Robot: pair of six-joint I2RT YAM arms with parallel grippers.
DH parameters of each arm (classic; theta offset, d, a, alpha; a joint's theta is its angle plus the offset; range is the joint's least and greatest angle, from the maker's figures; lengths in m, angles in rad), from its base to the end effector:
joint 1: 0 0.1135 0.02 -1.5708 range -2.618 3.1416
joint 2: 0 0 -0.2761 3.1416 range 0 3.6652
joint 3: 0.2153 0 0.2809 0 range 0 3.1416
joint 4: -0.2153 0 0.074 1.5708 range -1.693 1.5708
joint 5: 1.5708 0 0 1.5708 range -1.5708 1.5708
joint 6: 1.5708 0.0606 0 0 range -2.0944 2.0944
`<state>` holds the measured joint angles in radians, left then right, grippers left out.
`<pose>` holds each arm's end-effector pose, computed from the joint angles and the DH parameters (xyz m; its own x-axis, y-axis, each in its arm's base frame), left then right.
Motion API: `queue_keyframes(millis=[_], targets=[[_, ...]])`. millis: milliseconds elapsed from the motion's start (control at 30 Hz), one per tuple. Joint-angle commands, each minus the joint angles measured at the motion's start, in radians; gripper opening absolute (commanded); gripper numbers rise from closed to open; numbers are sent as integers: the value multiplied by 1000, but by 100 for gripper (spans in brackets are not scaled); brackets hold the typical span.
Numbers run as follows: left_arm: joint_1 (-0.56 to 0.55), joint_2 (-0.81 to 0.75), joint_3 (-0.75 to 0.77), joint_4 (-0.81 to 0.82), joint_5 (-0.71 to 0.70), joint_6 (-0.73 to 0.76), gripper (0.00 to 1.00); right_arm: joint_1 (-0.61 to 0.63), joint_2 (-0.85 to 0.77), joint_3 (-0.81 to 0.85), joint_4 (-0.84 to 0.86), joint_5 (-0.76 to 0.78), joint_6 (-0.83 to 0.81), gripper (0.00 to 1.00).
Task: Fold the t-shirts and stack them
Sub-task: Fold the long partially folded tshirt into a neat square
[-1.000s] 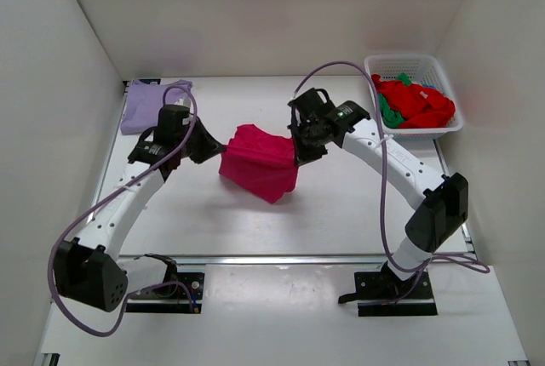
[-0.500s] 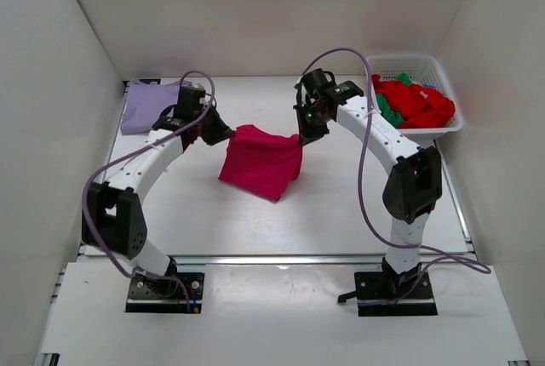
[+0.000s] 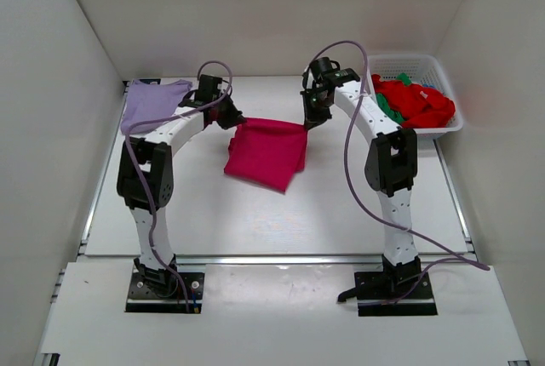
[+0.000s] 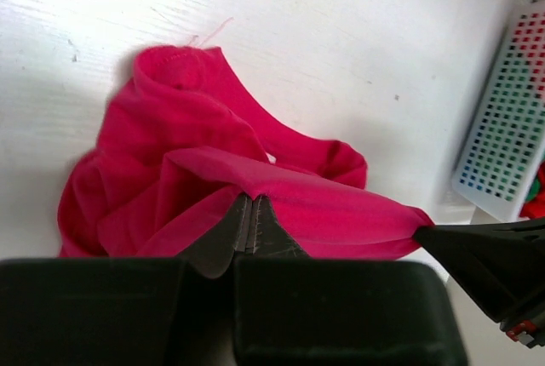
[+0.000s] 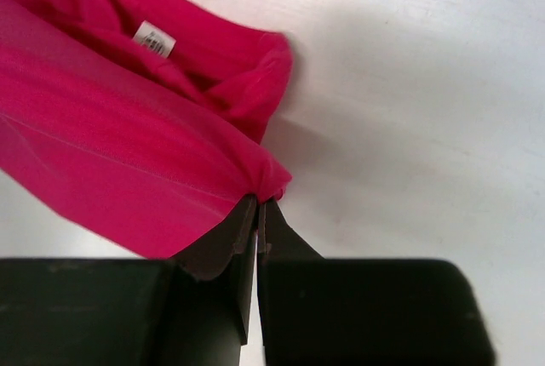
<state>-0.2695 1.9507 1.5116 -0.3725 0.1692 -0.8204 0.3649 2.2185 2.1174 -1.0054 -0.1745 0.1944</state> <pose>0.4680 -0.1399 0.2106 -0.7505 -0.5407 -0.3801 -0.2562 0.7681 -0.5868 0.4872 0.1974 0.2462 -0.9015 -0.1407 -0.4094 -0.2547 0.9371 0.2388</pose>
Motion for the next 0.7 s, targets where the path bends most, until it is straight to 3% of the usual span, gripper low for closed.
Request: queue_keyframes(millis=[0,300,667], targets=[[9,36,73,43,-10,-3,0,-26,52,70,1,-16,-24,1],[10,129,153,32,-42,9,0,-23,176,174,25,-10,-27,0],[50,22,-33,148,-34,-23,0,11,168,228,99,49,-44,1]])
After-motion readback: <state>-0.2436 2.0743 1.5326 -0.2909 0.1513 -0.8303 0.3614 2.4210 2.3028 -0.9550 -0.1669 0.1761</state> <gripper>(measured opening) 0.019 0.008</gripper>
